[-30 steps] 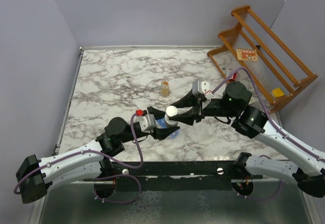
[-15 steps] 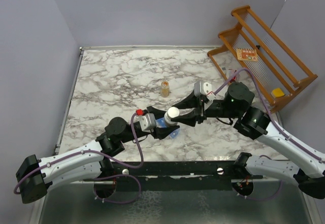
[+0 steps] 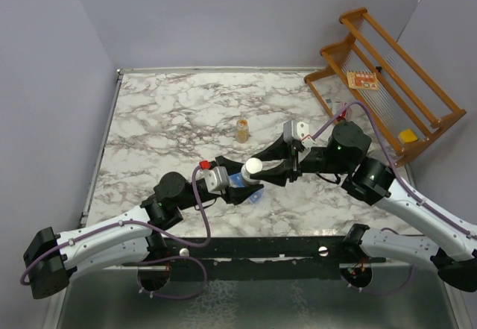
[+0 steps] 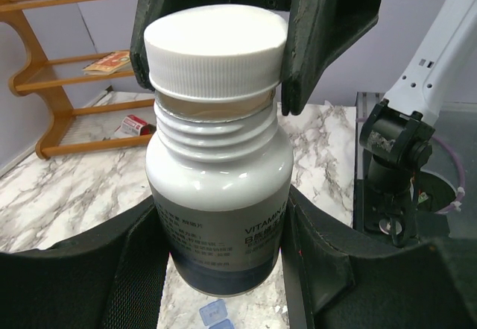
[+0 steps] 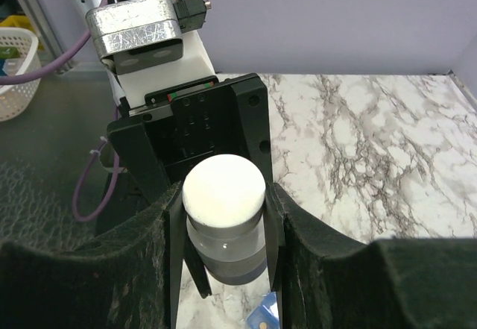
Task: Sort the pills into containers
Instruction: Screw the lid of the pill bottle onto the pill bottle.
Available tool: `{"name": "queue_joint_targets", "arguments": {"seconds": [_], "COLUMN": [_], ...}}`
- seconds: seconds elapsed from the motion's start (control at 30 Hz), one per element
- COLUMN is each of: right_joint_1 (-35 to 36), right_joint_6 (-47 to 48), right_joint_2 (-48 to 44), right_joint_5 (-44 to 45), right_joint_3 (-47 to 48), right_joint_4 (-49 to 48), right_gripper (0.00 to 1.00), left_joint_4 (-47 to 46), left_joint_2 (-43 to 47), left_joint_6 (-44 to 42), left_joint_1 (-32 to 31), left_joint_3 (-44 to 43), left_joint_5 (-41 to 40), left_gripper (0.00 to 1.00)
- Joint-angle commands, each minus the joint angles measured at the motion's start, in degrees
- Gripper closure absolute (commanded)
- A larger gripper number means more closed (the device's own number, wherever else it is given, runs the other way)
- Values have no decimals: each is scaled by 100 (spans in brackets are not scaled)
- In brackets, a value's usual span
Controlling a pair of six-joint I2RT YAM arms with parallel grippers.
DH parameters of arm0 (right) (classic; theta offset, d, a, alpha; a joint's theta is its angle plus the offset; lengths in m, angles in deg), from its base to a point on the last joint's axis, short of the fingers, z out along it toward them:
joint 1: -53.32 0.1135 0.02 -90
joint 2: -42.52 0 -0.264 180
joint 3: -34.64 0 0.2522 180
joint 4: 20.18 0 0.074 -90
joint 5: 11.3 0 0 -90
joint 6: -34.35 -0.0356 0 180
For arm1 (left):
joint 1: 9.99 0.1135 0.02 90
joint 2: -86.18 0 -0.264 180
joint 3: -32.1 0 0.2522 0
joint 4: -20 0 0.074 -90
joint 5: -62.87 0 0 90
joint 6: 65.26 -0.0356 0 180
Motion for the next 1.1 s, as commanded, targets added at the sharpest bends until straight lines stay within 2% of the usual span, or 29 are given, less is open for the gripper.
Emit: {"name": "queue_joint_targets", "arguments": {"seconds": [0.0,1.07], "right_joint_1": [-14,-11], "right_joint_6": [-32,159], "right_joint_2": [71,120], "right_joint_5": [-166,-251], "right_joint_3": [-56,-55], "right_joint_4": [-210,236], "right_gripper": [62,63], "left_joint_4": [-136,-117], "left_joint_2": [59,107], "left_joint_6": [-38,-39], "left_joint_1": [-21,-21], "left_joint_3": [-124,-142], "left_joint_5": [-56,-29], "left_gripper": [100,100]}}
